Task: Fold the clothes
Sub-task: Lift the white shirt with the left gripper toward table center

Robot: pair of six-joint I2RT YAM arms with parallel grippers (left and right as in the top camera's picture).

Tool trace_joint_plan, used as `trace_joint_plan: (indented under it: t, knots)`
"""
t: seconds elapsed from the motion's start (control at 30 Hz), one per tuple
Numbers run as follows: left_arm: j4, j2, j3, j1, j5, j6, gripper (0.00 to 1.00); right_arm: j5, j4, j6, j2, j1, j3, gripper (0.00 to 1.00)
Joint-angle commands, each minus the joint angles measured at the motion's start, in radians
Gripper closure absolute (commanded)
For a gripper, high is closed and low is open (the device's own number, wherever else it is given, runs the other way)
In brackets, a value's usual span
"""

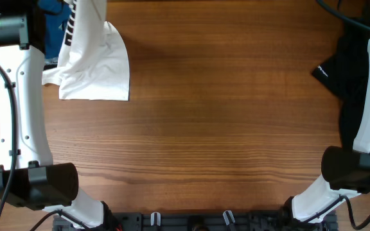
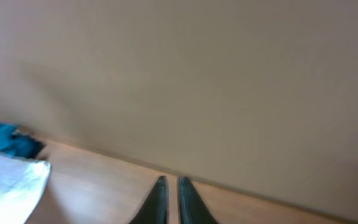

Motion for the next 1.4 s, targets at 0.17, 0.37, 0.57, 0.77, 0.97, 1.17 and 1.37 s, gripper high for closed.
trace_joint_plan:
  t: [0.17,0.37,0.57,0.77,0.97,1.17,1.37]
  knots:
    - [0.068,-0.024,0.024,-0.044,0.071,-0.072,0.96,-0.129,-0.189,0.000,0.045,0.019,0.010,0.51]
    - [0.327,-0.024,0.024,-0.201,0.069,-0.252,0.96,-0.130,-0.187,0.002,0.052,0.010,0.010,0.38]
    - [0.401,-0.020,0.024,-0.519,-0.153,-0.163,0.96,-0.210,-0.192,0.003,0.052,-0.068,0.010,0.36]
    - [0.441,-0.021,0.024,-0.718,-0.404,0.012,0.96,-0.358,-0.241,-0.002,0.052,-0.210,0.010,0.34]
    - [0.327,-0.021,0.024,-0.682,-0.471,0.013,0.96,-0.348,-0.300,-0.042,0.052,-0.248,0.010,0.33]
    - [-0.031,-0.016,0.024,-0.590,-0.580,0.014,0.96,-0.323,-0.377,-0.079,0.052,-0.245,0.010,0.32]
    - [-0.330,0.058,0.024,-0.492,-0.596,0.014,0.96,-0.293,-0.555,-0.161,0.052,-0.193,0.010,0.30]
